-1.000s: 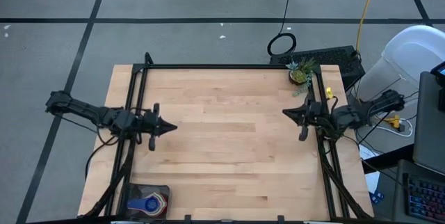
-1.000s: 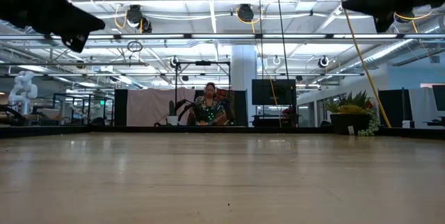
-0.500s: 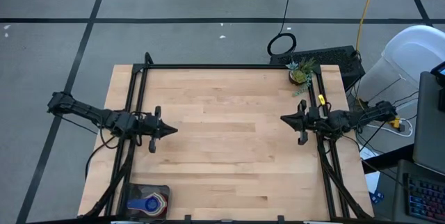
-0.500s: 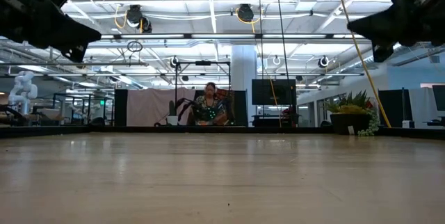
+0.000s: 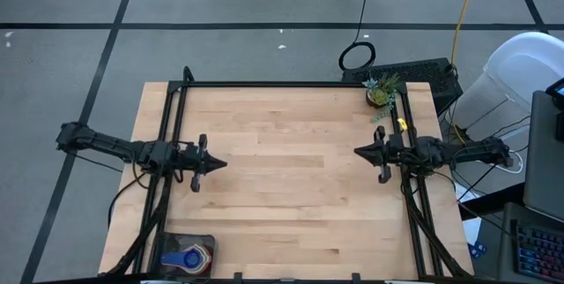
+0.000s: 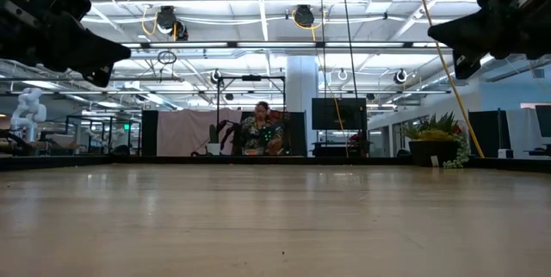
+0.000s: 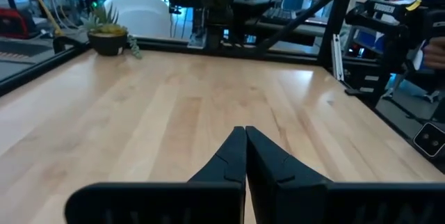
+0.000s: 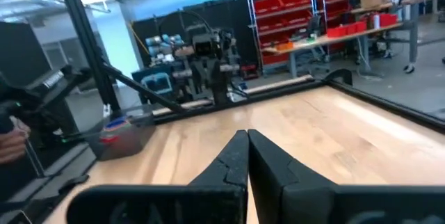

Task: Nest measuring cups in basket
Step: Return to Home Position

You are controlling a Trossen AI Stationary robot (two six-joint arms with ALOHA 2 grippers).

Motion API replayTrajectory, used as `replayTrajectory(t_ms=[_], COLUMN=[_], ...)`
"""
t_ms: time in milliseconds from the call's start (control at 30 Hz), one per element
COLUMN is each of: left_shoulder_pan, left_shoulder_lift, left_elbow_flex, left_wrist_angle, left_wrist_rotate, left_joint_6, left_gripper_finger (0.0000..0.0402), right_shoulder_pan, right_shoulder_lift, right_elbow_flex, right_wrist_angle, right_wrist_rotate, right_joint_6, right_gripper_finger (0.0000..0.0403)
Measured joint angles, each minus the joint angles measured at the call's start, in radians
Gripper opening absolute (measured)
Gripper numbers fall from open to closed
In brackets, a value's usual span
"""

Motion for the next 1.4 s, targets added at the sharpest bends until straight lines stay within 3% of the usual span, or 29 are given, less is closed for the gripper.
replayTrajectory(t_ms=[633,1000,1400], left_shoulder_pan=[0.105,0.111,0.144], left_shoulder_lift=[0.001,-0.001,-0.057], left_elbow_flex=[0.000,0.001,0.001], left_wrist_angle=[0.058,0.155,0.097], left_wrist_rotate=[0.201,0.174,0.227], left_joint_6=[0.036,0.113,0.060], left_gripper_finger=[0.0004,0.0005,0.0002], right_shoulder_pan=[-0.002,-0.002,-0.002], right_shoulder_lift=[0.041,0.041,0.041], right_elbow_flex=[-0.002,-0.002,-0.002], right_wrist_angle=[-0.023,-0.023,-0.031], right_wrist_rotate=[0.023,0.023,0.023], right_joint_6=[-0.064,-0.026,0.021], right_gripper_finger=[0.0000,0.0000,0.0000])
